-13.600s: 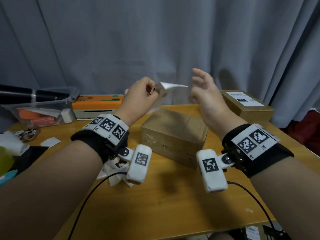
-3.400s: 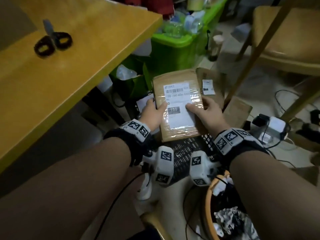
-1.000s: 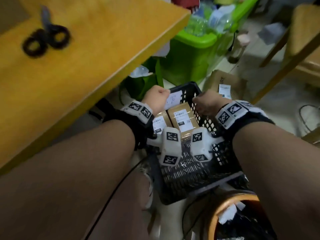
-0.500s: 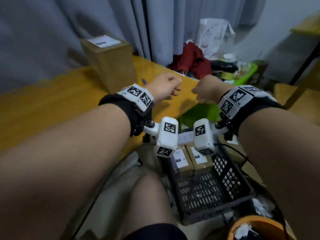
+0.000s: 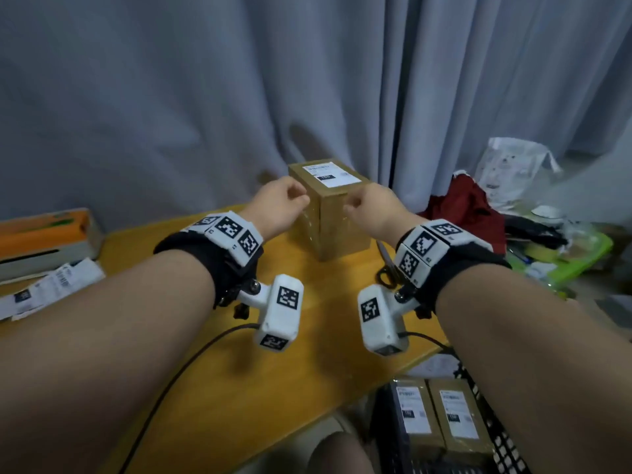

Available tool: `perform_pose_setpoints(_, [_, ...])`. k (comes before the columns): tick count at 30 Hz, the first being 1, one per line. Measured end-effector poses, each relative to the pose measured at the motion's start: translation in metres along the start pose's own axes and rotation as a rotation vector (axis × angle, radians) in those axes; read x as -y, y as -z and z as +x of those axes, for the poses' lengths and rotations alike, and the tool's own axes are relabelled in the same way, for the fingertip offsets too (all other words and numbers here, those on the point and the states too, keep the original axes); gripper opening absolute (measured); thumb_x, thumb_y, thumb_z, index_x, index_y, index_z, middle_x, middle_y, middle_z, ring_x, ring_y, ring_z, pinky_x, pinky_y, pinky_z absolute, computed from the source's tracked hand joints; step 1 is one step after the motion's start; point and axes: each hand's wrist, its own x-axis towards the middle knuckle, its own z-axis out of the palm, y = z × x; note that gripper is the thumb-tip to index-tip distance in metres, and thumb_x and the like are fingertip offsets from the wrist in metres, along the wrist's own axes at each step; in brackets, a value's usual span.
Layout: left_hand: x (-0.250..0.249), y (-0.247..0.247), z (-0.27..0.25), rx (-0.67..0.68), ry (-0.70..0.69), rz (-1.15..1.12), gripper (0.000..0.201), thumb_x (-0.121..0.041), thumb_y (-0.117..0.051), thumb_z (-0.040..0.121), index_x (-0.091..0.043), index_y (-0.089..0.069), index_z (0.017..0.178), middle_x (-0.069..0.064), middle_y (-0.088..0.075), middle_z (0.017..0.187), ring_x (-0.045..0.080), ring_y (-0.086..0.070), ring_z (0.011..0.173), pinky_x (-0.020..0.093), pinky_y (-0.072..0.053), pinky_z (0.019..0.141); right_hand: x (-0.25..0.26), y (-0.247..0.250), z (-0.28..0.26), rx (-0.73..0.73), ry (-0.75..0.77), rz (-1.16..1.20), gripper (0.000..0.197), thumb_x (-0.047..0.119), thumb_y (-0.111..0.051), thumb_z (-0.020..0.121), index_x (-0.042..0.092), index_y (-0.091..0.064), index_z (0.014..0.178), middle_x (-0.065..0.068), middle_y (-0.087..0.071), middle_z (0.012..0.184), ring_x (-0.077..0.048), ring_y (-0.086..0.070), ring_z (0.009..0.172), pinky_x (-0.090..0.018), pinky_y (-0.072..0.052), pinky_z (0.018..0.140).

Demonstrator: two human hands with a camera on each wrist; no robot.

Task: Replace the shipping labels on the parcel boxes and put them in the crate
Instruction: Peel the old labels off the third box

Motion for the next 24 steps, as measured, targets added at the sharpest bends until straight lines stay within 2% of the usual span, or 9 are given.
perform_pose_setpoints(2, [0.012, -0.003, 0.012, 0.000, 0.013, 0.020, 0.031, -0.023, -0.052, 0.094, -0.009, -0.056, 0.122, 0.007, -0.058, 0.124, 0.019, -0.053, 0.114, 0.021, -0.036, 0.090, -0.008, -0.008, 0.019, -0.039, -0.006, -0.020, 0.028, 0.024, -0.046, 0.095, 0.011, -0.066, 0.109, -0.013, -0.060, 0.117, -0.030, -0.053, 0.111, -0.036, -0.045, 0.095])
perform_pose_setpoints(4, [0.022, -0.006, 0.024, 0.014, 0.029, 0.021, 0.032, -0.024, -0.052, 0.094, -0.009, -0.054, 0.123, 0.006, -0.056, 0.128, 0.019, -0.051, 0.117, 0.021, -0.034, 0.091, -0.015, -0.012, 0.038, -0.053, -0.038, -0.019, 0.033, 0.031, -0.043, 0.097, 0.018, -0.059, 0.123, -0.011, -0.047, 0.133, -0.032, -0.040, 0.124, -0.040, -0.035, 0.104])
perform_pose_setpoints(8, [0.039, -0.009, 0.041, 0.045, 0.085, -0.020, 0.033, -0.023, -0.051, 0.095, -0.009, -0.052, 0.124, 0.005, -0.054, 0.130, 0.020, -0.051, 0.117, 0.022, -0.035, 0.092, -0.026, -0.015, 0.076, -0.017, -0.123, 0.043, 0.044, 0.040, -0.037, 0.098, 0.026, -0.044, 0.139, -0.014, -0.028, 0.149, -0.038, -0.027, 0.136, -0.044, -0.023, 0.112])
perform_pose_setpoints(10, [0.044, -0.006, 0.044, 0.037, 0.115, -0.045, 0.034, -0.024, -0.050, 0.096, -0.009, -0.051, 0.126, 0.004, -0.054, 0.131, 0.019, -0.050, 0.119, 0.020, -0.034, 0.092, -0.029, -0.015, 0.091, 0.045, -0.145, 0.083, 0.045, 0.041, -0.035, 0.099, 0.028, -0.041, 0.141, -0.014, -0.030, 0.150, -0.036, -0.028, 0.137, -0.044, -0.024, 0.114])
perform_pose_setpoints(13, [0.054, 0.004, 0.043, 0.015, 0.156, -0.078, 0.037, -0.026, -0.048, 0.097, -0.009, -0.048, 0.129, 0.004, -0.052, 0.132, 0.017, -0.049, 0.120, 0.018, -0.033, 0.092, -0.017, -0.020, 0.098, 0.151, -0.126, 0.108, 0.042, 0.040, -0.039, 0.097, 0.028, -0.047, 0.137, -0.009, -0.042, 0.147, -0.030, -0.038, 0.133, -0.039, -0.031, 0.111])
perform_pose_setpoints(15, [0.060, 0.011, 0.038, -0.012, 0.176, -0.101, 0.039, -0.028, -0.047, 0.097, -0.009, -0.046, 0.131, 0.004, -0.052, 0.133, 0.015, -0.048, 0.121, 0.015, -0.032, 0.091, 0.001, -0.028, 0.096, 0.208, -0.083, 0.105, 0.045, 0.042, -0.043, 0.096, 0.028, -0.046, 0.138, -0.008, -0.042, 0.147, -0.028, -0.036, 0.135, -0.040, -0.029, 0.113])
perform_pose_setpoints(17, [0.067, 0.019, 0.030, -0.027, 0.195, -0.099, 0.044, -0.031, -0.046, 0.097, -0.010, -0.042, 0.136, 0.004, -0.050, 0.136, 0.016, -0.046, 0.125, 0.019, -0.032, 0.098, 0.022, -0.039, 0.092, 0.247, -0.027, 0.126, 0.048, 0.043, -0.048, 0.094, 0.028, -0.045, 0.139, -0.007, -0.043, 0.146, -0.026, -0.035, 0.136, -0.039, -0.027, 0.114])
perform_pose_setpoints(21, [0.084, 0.038, 0.005, -0.014, 0.231, -0.071, 0.051, -0.040, -0.048, 0.094, -0.014, -0.043, 0.138, 0.005, -0.048, 0.140, 0.019, -0.046, 0.127, 0.036, -0.036, 0.109, 0.064, -0.051, 0.072, 0.297, 0.133, 0.041, 0.056, 0.046, -0.052, 0.092, 0.016, -0.046, 0.139, -0.007, -0.048, 0.142, -0.026, -0.047, 0.127, -0.035, -0.038, 0.107])
perform_pose_setpoints(24, [0.095, 0.056, -0.012, -0.040, 0.268, 0.000, 0.050, -0.041, -0.052, 0.092, -0.017, -0.046, 0.135, 0.006, -0.050, 0.137, 0.020, -0.048, 0.124, 0.037, -0.037, 0.108, 0.085, -0.054, 0.051, 0.340, 0.211, 0.085, 0.049, 0.041, -0.054, 0.092, 0.009, -0.057, 0.128, -0.007, -0.064, 0.114, -0.022, -0.058, 0.093, -0.035, -0.049, 0.090])
